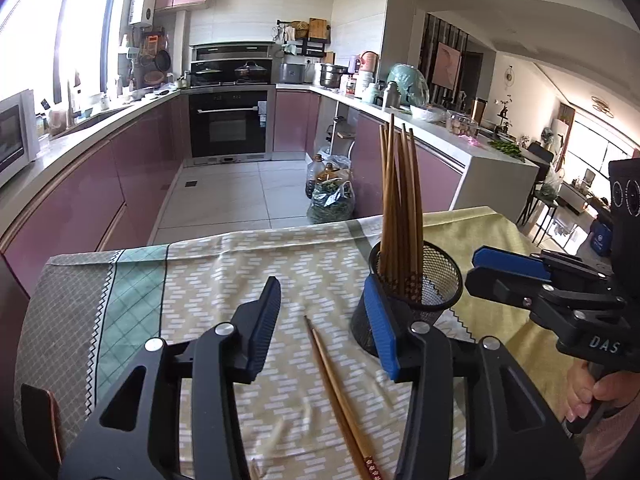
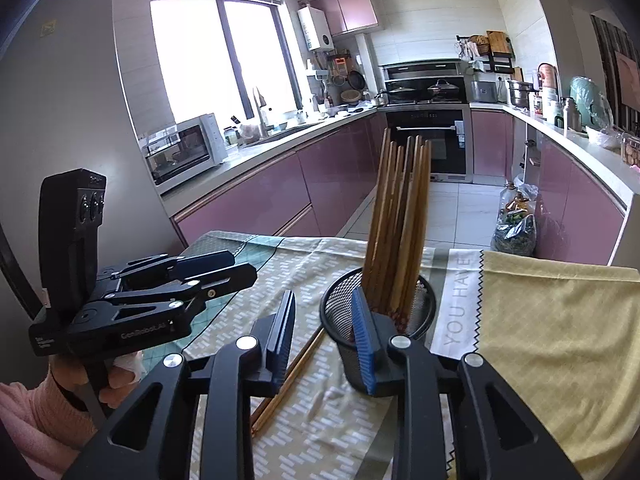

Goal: Organize utensils
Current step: 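Move both open grippers back to the last two chopsticks on the cloth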

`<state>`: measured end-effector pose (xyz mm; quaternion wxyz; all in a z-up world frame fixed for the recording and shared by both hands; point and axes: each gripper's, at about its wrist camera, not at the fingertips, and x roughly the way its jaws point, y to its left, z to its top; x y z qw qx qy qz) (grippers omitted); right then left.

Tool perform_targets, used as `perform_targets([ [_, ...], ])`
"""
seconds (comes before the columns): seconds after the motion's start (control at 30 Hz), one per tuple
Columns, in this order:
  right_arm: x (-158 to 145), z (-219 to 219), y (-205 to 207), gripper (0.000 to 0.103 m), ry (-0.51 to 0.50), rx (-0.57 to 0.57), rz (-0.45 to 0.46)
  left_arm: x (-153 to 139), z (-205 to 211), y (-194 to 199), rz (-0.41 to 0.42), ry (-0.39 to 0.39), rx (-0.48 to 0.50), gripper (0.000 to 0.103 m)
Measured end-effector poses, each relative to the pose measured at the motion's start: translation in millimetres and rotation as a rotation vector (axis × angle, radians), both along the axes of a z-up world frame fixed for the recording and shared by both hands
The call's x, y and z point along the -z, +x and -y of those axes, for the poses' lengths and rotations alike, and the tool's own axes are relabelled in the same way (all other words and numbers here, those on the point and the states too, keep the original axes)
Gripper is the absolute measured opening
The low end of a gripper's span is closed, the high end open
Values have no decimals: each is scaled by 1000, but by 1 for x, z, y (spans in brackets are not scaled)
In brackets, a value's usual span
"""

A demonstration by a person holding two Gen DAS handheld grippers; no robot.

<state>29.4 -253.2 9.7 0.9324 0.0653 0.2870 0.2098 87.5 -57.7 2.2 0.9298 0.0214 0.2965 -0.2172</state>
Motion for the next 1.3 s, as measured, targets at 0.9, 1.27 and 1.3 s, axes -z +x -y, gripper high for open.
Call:
perform_targets([
  [0.9,90,-73,-1,38,-78,-83,-287,70,-46,-34,-148,77,-110,59],
  [1.27,97,-88,-4,36,-184,-69,-283,75,-51,-34,-160,69,-104,59],
  [1.3,96,-89,-4,35,-197,-62,-281,75,-51,-33,-162,68,-102,59],
])
